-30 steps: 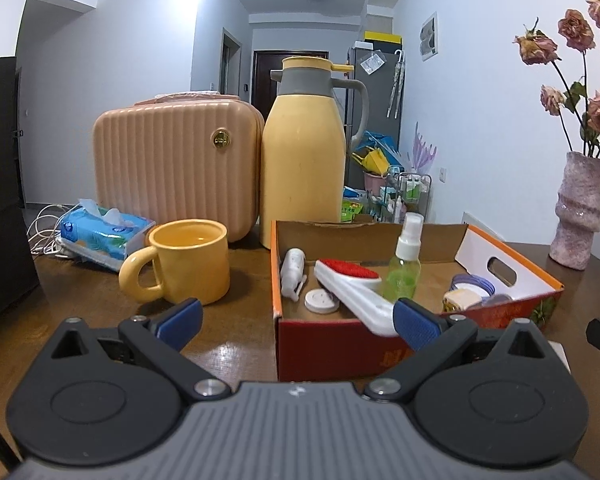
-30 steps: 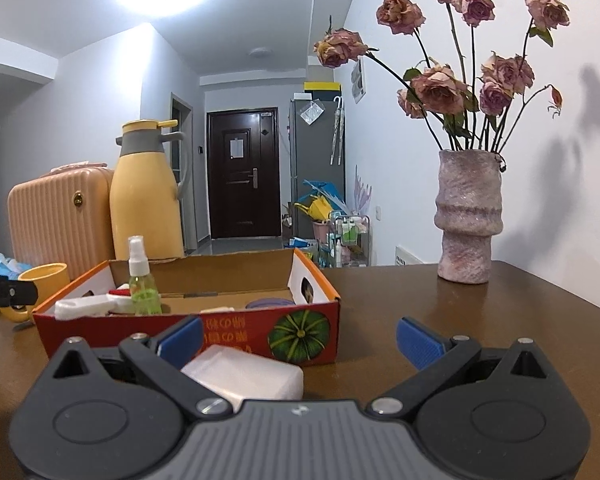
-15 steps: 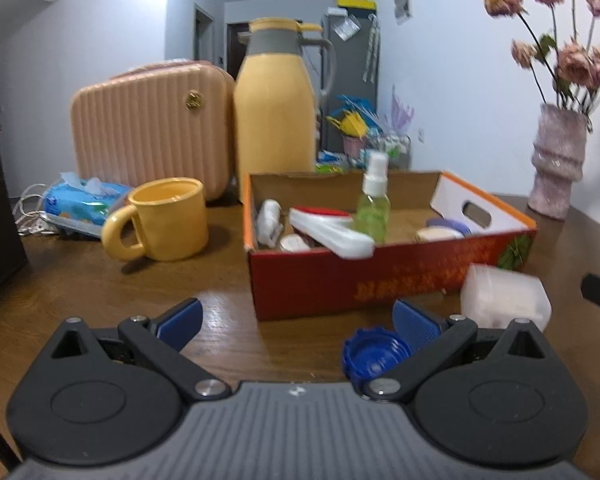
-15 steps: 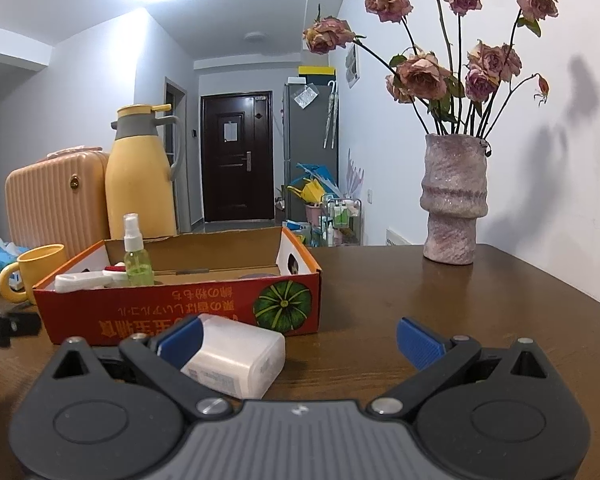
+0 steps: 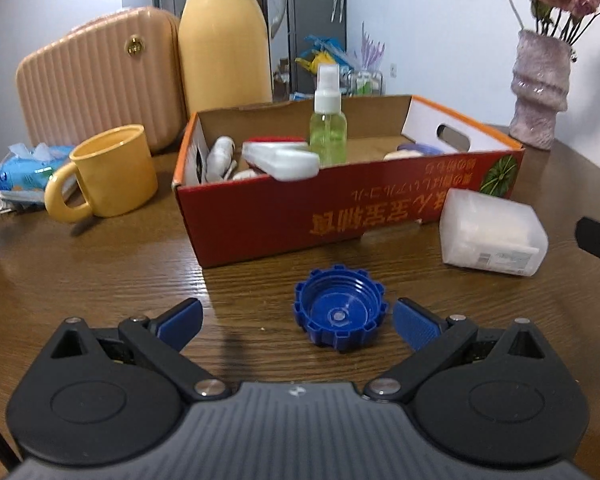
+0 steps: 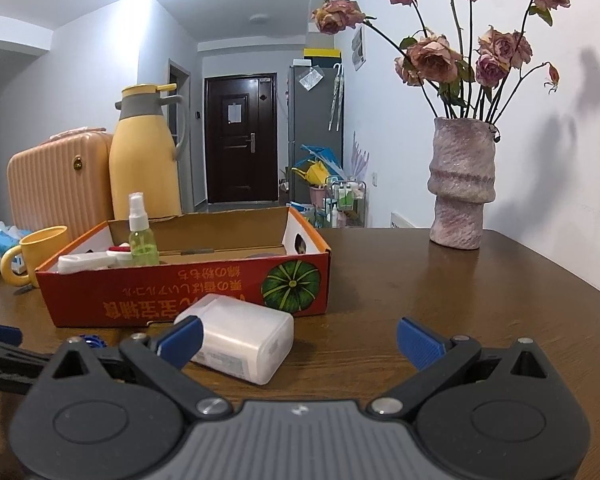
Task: Organize rigid objects
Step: 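Grasp the blue screw cap with the left gripper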
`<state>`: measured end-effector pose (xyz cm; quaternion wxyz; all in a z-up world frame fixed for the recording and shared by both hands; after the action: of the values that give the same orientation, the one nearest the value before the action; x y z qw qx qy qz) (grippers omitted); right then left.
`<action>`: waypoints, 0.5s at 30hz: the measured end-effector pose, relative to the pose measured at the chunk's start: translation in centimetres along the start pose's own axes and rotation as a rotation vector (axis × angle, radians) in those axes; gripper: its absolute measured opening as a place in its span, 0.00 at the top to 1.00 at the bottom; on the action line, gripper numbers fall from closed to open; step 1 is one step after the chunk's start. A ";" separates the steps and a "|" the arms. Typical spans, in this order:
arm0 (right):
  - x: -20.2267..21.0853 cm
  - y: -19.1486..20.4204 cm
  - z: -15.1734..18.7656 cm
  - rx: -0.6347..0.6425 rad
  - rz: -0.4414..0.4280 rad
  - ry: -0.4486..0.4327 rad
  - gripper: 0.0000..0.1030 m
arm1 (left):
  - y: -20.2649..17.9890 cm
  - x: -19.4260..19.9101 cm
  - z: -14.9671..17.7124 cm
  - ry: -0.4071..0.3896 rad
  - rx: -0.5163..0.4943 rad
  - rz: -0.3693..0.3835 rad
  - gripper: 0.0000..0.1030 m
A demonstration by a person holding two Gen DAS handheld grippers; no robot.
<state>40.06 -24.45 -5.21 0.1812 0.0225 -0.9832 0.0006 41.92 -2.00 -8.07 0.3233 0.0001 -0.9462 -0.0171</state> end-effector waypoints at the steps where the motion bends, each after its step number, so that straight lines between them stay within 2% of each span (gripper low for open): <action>1: 0.0 0.0 0.1 0.002 -0.001 0.002 0.00 | 0.0 -0.3 -0.1 0.009 0.001 -0.004 0.00; 11: -0.4 0.1 0.2 0.003 0.001 0.017 0.00 | -1.7 -1.8 -0.2 0.038 -0.026 -0.013 0.01; 13: -0.4 0.1 0.3 0.004 0.001 0.020 0.00 | -2.0 -1.8 -0.2 0.037 -0.035 -0.009 0.05; 15: -0.5 0.1 0.3 0.005 0.002 0.024 0.00 | -2.0 -2.0 -0.1 0.048 -0.032 0.004 0.18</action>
<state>40.42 -24.29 -5.70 0.1929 0.0221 -0.9810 0.0034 43.51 -4.02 -9.27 0.3458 -0.0067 -0.9377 -0.0314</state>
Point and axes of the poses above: each gripper's, at about its wrist camera, not at the fingertips, and x roughly against the way its jaws point, y to its left, z to its underside, the point moved 5 cm from there along -x, roughly the way its jaws point, and after that the axes turned 1 degree about z, right-handed, at the moved point
